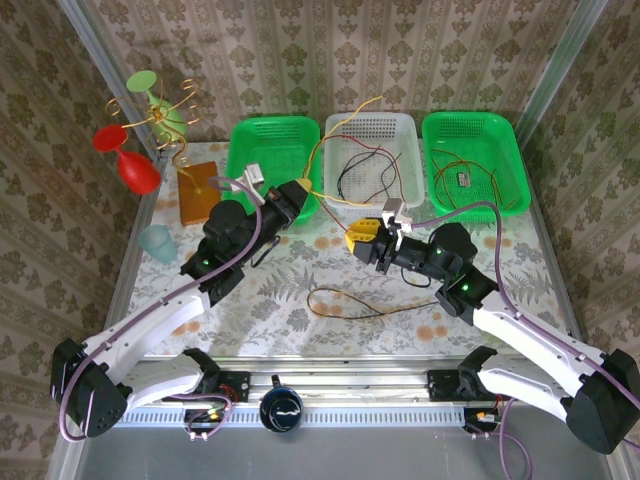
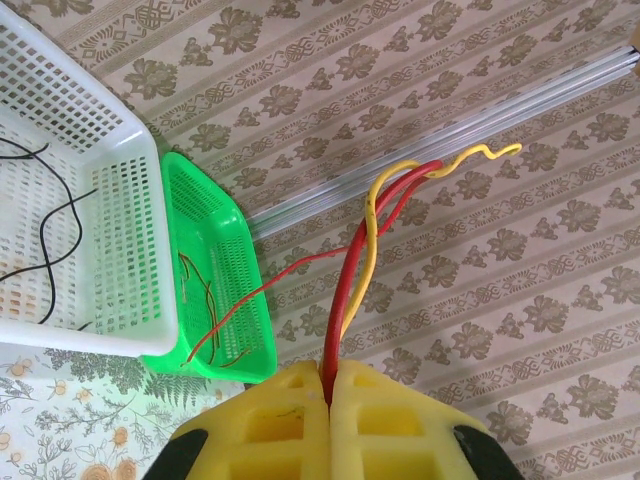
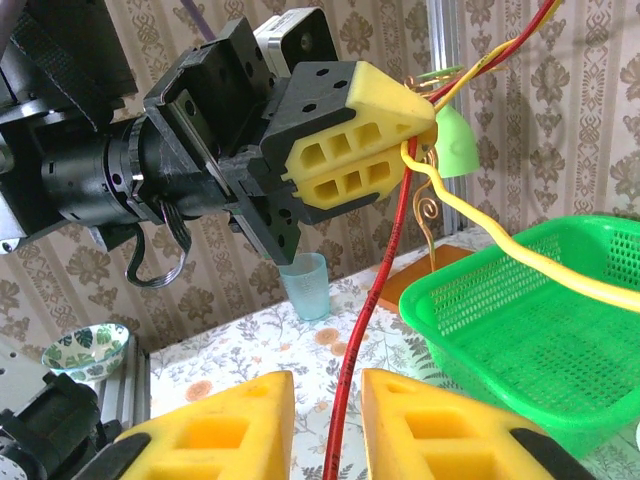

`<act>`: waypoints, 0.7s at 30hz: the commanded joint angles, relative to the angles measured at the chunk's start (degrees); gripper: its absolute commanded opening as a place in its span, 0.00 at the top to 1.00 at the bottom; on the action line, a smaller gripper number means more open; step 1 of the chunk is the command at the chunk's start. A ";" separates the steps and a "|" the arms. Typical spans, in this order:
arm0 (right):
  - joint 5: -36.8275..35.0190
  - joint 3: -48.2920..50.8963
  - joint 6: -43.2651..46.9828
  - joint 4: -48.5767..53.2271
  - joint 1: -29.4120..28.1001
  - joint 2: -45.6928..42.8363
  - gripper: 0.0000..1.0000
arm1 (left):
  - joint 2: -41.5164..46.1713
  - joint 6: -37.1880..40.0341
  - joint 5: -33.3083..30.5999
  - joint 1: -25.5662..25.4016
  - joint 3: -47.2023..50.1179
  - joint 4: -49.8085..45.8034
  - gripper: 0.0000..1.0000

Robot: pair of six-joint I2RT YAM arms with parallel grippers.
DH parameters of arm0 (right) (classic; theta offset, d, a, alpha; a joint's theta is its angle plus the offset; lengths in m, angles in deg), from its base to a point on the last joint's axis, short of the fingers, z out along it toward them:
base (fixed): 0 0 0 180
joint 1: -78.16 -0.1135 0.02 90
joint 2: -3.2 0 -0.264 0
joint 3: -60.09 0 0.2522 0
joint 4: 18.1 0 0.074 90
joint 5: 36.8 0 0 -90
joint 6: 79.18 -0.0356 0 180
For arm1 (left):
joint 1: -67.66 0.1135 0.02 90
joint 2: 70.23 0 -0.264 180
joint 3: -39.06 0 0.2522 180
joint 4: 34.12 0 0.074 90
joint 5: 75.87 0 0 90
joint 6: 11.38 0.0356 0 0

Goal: Untangle the cables

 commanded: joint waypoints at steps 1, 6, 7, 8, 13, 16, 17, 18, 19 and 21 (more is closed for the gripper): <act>-0.91 -1.94 0.70 0.42 -0.35 0.00 0.73 | 1.60 -0.04 -0.55 0.12 0.13 1.82 1.00; -1.06 -1.98 0.88 0.80 -0.35 0.04 0.73 | 1.84 -0.16 -0.69 0.11 0.56 1.73 1.00; -1.11 -1.90 0.86 0.85 -0.37 0.04 0.72 | 1.86 -0.20 -0.70 0.07 0.52 1.73 1.00; -1.07 -1.92 0.92 0.82 -0.35 0.05 0.71 | 1.92 -0.15 -0.69 0.05 0.46 1.73 1.00; -0.94 -1.68 0.76 0.53 -0.35 0.48 0.70 | 2.02 -0.10 -0.69 0.06 0.34 1.71 1.00; -0.90 -1.83 0.86 0.59 -0.35 0.48 0.77 | 2.01 -0.07 -0.69 0.10 0.42 1.63 1.00; -0.81 -1.85 0.95 0.66 -0.39 0.48 0.80 | 1.99 -0.11 -0.70 0.11 0.35 1.62 1.00; -0.76 -1.92 1.09 0.75 -0.35 0.57 0.84 | 2.01 -0.07 -0.70 0.11 0.35 1.68 1.00; -0.77 -1.98 1.12 0.76 -0.35 0.57 0.88 | 2.01 -0.13 -0.63 0.12 0.42 1.67 1.00; -0.81 -2.11 1.20 0.84 -0.35 0.40 0.97 | 1.95 0.02 -0.69 0.10 0.36 1.56 1.00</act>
